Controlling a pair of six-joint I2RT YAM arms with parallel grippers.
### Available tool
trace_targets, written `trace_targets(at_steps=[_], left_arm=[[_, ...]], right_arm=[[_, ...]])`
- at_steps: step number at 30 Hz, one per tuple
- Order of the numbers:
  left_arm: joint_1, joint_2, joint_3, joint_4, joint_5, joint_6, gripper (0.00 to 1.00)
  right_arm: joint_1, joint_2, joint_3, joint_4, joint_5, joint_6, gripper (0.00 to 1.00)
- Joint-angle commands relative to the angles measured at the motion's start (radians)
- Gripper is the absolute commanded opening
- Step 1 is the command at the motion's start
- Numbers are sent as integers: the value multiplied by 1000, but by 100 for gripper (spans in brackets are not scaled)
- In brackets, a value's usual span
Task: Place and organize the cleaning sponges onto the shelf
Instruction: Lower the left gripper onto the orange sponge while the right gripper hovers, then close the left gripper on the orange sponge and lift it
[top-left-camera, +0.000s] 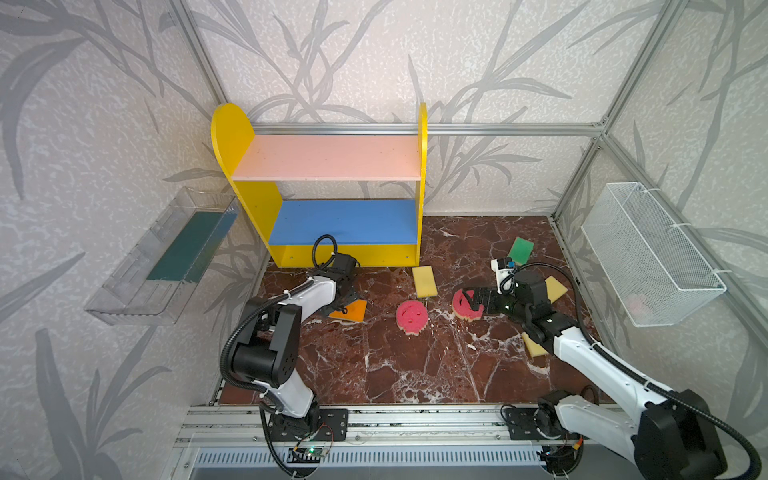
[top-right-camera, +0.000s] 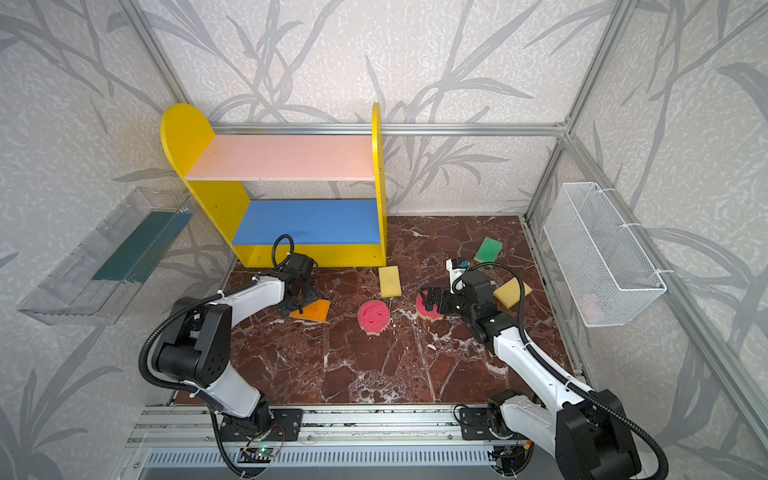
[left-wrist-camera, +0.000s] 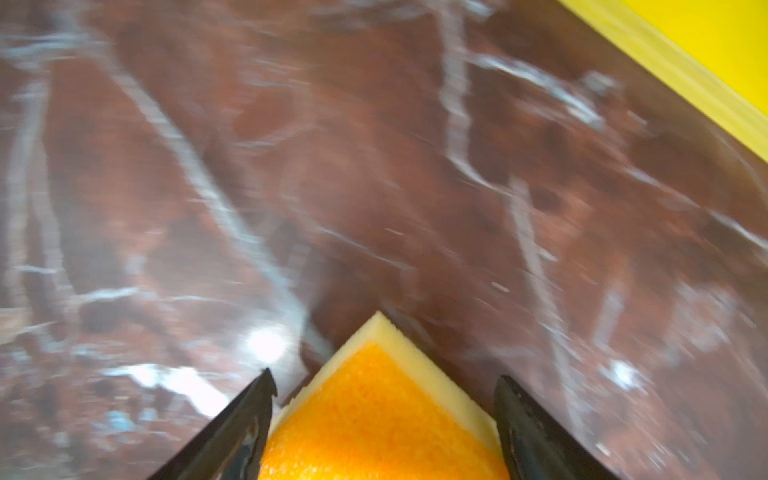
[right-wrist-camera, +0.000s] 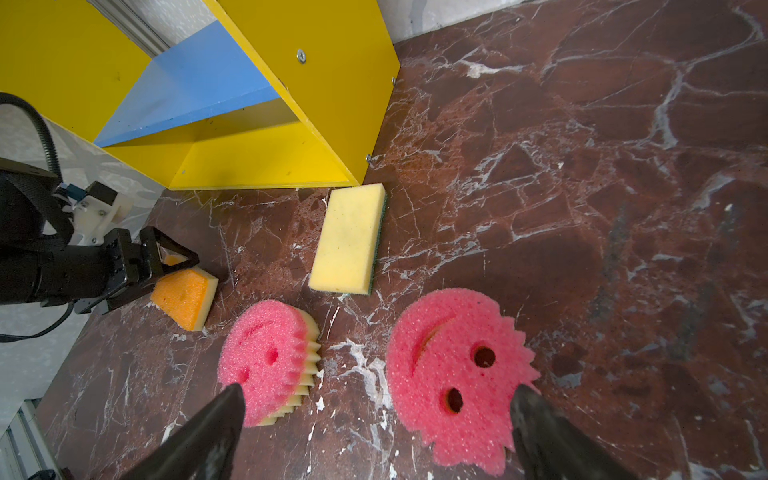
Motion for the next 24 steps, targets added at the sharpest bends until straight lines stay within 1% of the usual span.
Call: trace_targets(at_steps=[1,3,5,10,12,14,18,21,24], left_arm=[[-66,45,50,-31,-19,17,83],[-91,54,76,-41,-19,27,84],[-96,45,88,-49,-16,33,88],[-94,-39,86,-82,-35,60,99],[-96,-73,75,-93,-28,47,99],[-107,-104,47,-88,-34,4,99],[-163,-151,-64,35,-45,-119,99],[-204,-144,-110,95,-93,-216,99],[-232,-134,-140,154,-115,-277,99]], right_arm=[[5,1,-6,15,-8,-11,97],[4,1,-7,12,-10,-11,97],[4,1,-8,10,-11,-13,98],[4,3,-9,17,-17,-16,98],[5,7,-6,20,-25,-16,97],[6,12,-5,25,-31,-15,97],[11,18,-3,27,-36,-16,97],[15,14,-8,24,-36,-21,97],[19,9,-14,24,-34,-25,97]])
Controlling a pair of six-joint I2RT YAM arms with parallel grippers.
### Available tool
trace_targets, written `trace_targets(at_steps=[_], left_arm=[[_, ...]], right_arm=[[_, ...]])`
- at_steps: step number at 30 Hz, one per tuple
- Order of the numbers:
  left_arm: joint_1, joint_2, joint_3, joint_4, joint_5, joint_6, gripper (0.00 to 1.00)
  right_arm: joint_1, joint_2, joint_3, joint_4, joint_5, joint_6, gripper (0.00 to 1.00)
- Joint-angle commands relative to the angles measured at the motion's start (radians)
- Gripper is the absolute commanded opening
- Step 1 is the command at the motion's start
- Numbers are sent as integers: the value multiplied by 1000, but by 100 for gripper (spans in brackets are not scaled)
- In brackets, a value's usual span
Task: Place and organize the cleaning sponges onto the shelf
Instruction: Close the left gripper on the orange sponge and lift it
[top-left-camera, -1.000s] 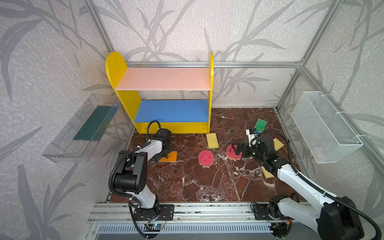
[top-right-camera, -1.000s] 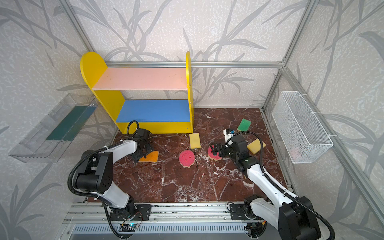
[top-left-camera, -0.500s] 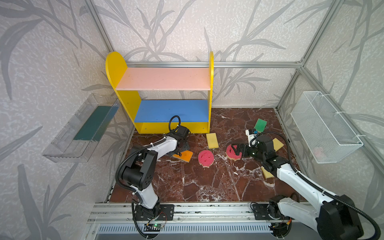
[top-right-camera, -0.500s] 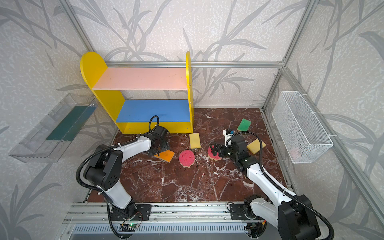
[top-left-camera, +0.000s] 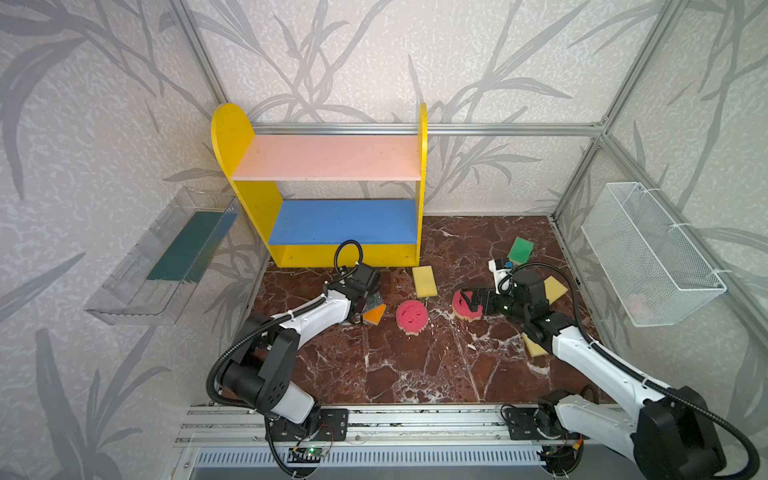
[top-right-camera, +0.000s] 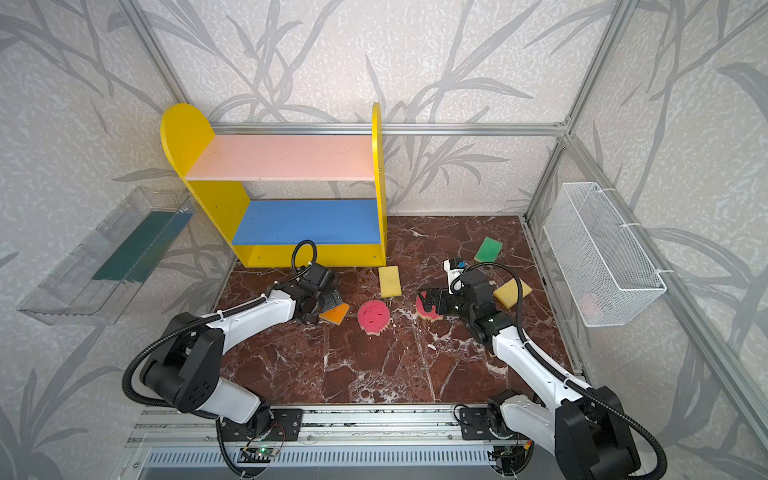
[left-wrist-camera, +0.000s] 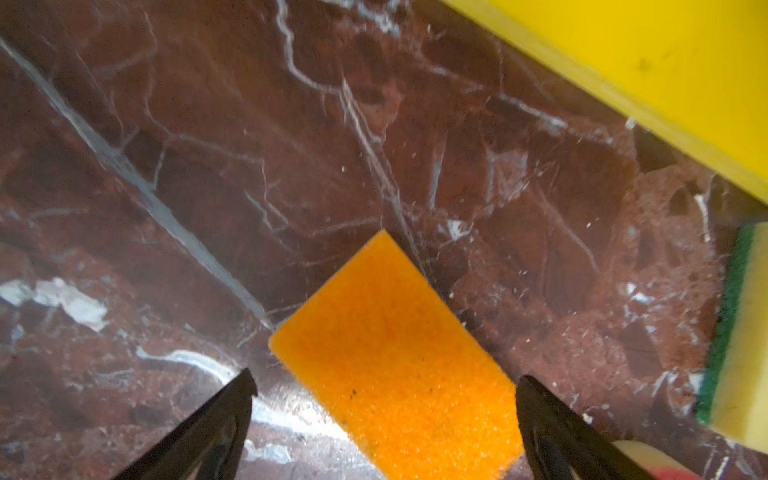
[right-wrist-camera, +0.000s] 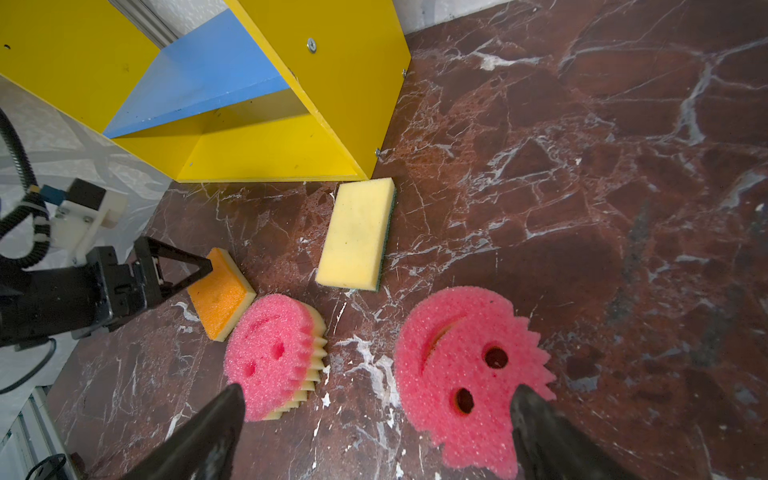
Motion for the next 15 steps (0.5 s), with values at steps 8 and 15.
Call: trace_targets(at_steps=[8,15], left_arm=[[-41,72,3,122,-80,-171,99],[-38,131,76,77,-117,-164,99]], right_arm=[[14,0,-13,19,-16,-23,98],[20,2,-13,17,-16,-27,97]])
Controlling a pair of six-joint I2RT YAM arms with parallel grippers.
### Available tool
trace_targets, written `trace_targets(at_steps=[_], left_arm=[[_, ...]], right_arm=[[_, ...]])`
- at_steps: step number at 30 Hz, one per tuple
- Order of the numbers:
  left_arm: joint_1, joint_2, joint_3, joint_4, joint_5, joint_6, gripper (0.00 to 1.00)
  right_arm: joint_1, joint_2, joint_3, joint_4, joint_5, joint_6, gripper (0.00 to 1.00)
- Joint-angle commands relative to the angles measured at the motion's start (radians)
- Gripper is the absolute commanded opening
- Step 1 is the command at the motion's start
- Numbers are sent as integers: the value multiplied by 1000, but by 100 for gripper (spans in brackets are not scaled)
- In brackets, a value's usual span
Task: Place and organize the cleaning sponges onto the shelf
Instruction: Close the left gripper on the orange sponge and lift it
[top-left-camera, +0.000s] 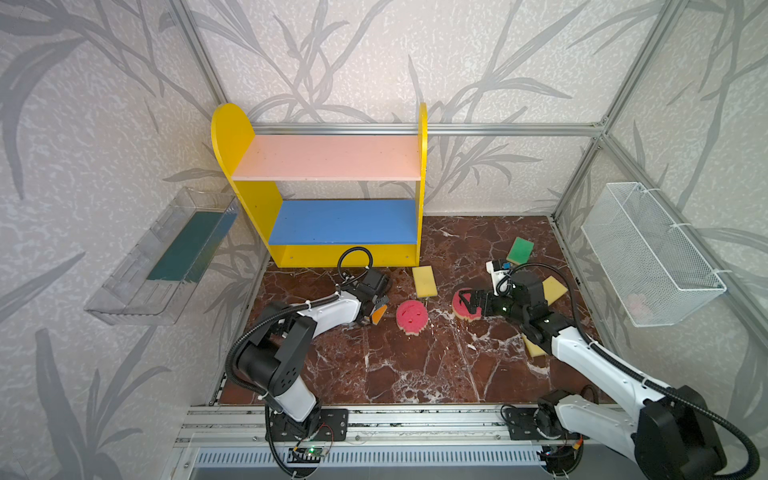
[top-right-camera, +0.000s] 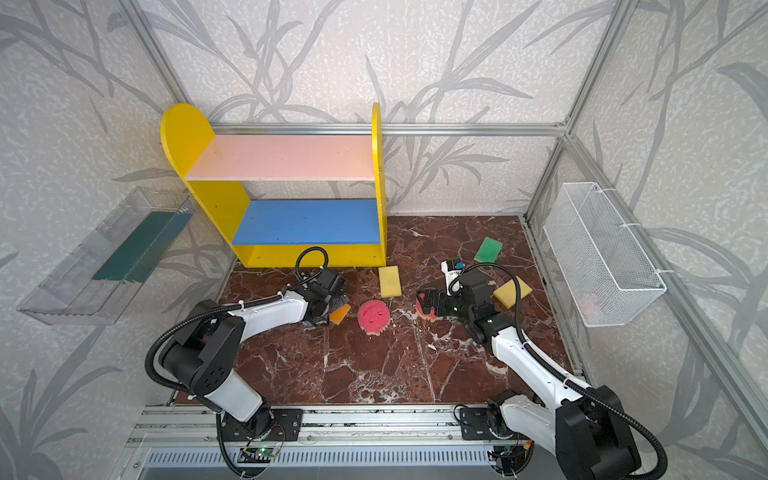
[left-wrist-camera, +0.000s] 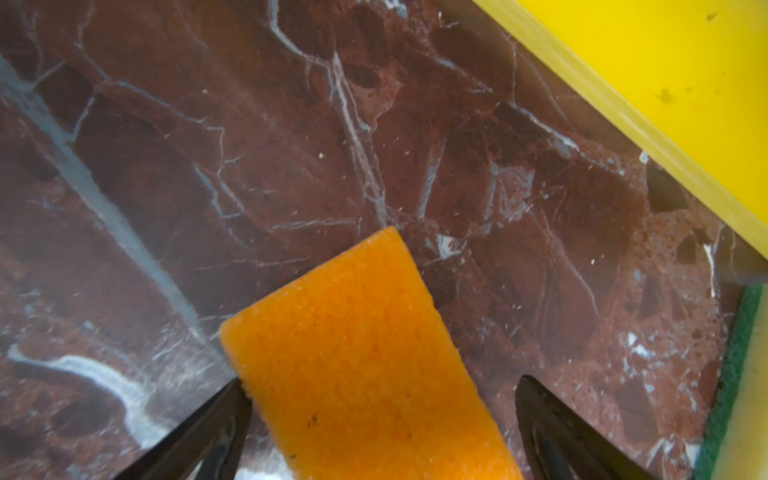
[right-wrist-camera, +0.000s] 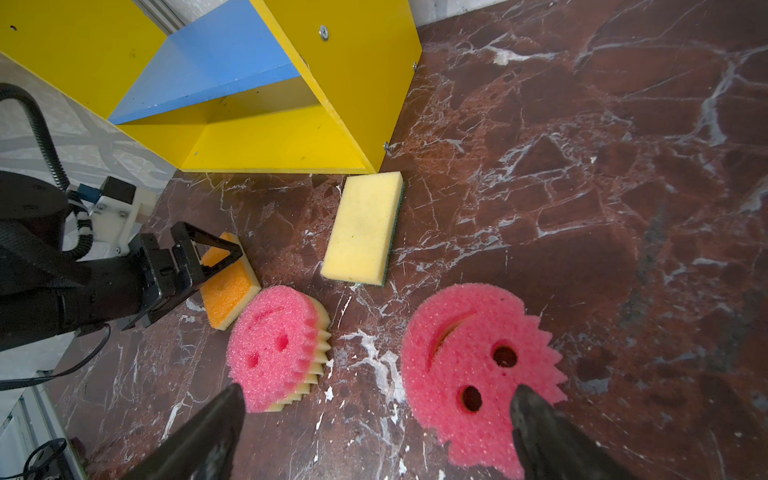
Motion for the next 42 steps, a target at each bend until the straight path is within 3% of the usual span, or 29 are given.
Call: trace_targets(at_steps=[1,11,19,31,42], left_arm=[[-1,22,62,-30,-59,-7,99],[1,141,246,-166,25,192,94],[-8,39,174,-171,40,296,99],[-71,102,136,-133,-5,203,99],[-70,157,135,-108,-21,180,89]], right_arm=[[7,4,-6,13,-10,-12,97],[10,2,-1,1,-4,-20,97],[13,13,2,12,-11,-21,97],[24,19,-1,9,-8,-24,99],[28,16,-3,5,-7,-25,99]])
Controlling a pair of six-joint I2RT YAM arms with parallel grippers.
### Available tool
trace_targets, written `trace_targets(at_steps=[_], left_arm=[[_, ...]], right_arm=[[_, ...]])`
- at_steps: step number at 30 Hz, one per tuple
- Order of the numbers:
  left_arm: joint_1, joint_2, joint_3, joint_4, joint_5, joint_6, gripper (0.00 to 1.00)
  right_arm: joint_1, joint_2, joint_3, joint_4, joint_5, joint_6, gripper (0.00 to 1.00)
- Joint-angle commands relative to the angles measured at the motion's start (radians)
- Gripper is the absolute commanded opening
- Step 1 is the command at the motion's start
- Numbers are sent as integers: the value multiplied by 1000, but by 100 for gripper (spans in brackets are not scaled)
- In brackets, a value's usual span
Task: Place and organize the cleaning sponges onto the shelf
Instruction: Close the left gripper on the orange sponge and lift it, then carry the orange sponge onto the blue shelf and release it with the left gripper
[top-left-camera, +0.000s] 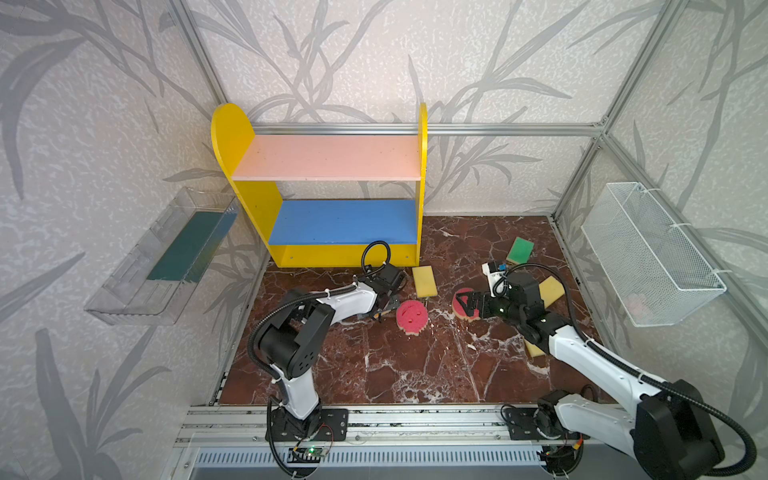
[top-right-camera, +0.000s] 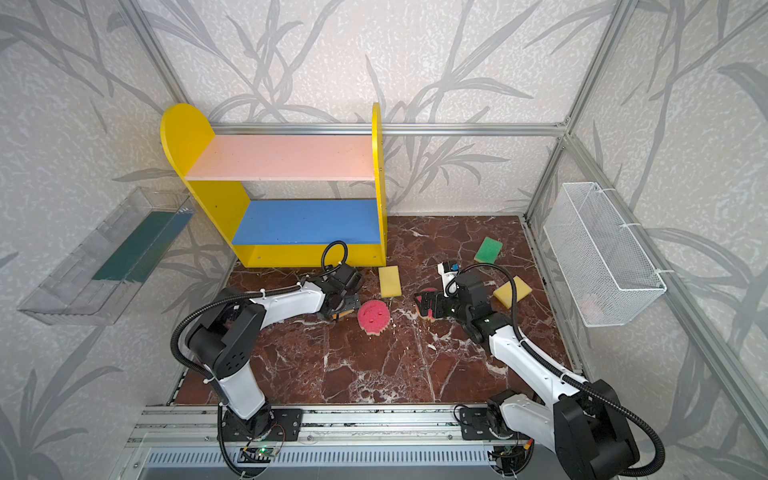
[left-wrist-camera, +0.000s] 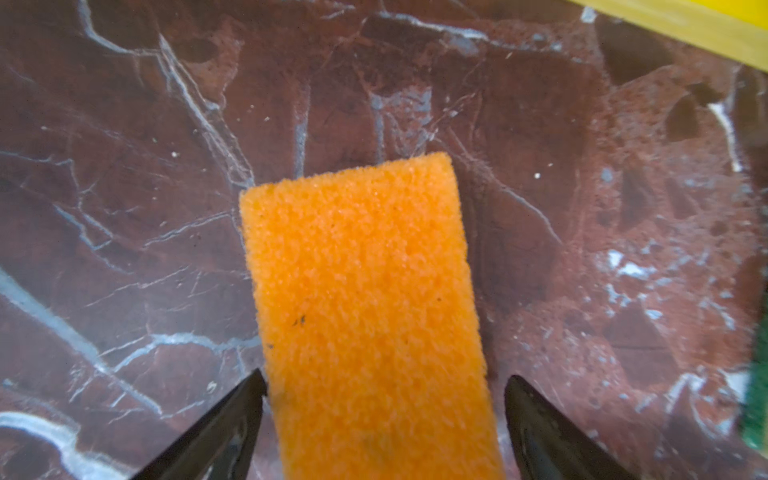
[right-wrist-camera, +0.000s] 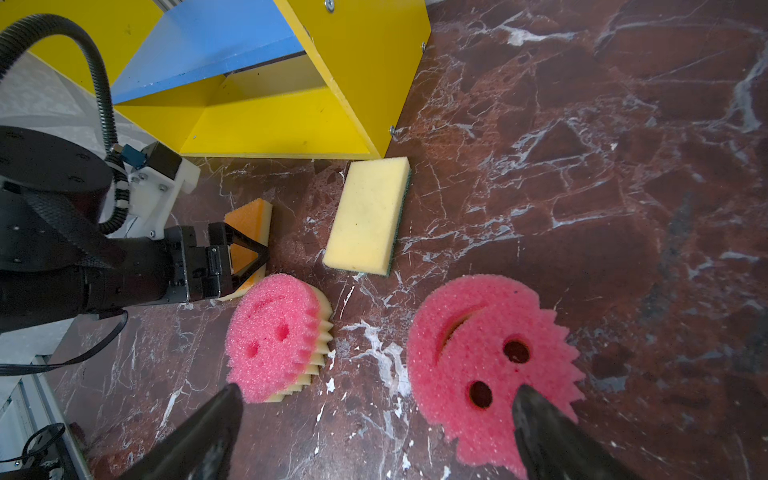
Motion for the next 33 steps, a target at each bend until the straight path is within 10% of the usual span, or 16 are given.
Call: trace_targets(at_steps=[1,7,26,33], left_arm=[[-1,18,-13,-4,-45,-31,87],[0,-15,-30,3,-54,-13,65],[-3,-574,146,-162,-52,373,61],[-4,-505,352,-248,-52,486,61]], right_arm=[[6,-10,-3,4,-6,-16,99],[6,-13,-1,0,-2,-14,99],[6,-99,-14,-26,12,-19,99],[6,-112,-13,-30,1,-16,99]])
